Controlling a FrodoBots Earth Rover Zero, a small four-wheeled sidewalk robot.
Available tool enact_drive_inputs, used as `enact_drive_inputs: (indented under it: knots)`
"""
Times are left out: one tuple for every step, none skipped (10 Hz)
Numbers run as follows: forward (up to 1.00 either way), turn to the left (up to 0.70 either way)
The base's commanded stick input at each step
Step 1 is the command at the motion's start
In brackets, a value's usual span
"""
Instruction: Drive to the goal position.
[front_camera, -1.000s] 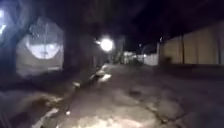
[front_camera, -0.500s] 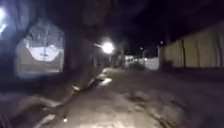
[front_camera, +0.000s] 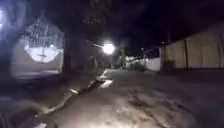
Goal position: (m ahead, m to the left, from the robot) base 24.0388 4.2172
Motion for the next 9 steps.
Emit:
enact_drive_inputs:
  knots:
    - [0.5,0.0]
    - [0.5,0.0]
    - [0.5,0.0]
    - [0.5,0.0]
    - [0.5,0.0]
    - [0.5,0.0]
    - [0.5,0.0]
    - [0.5,0.0]
    - [0.5,0.0]
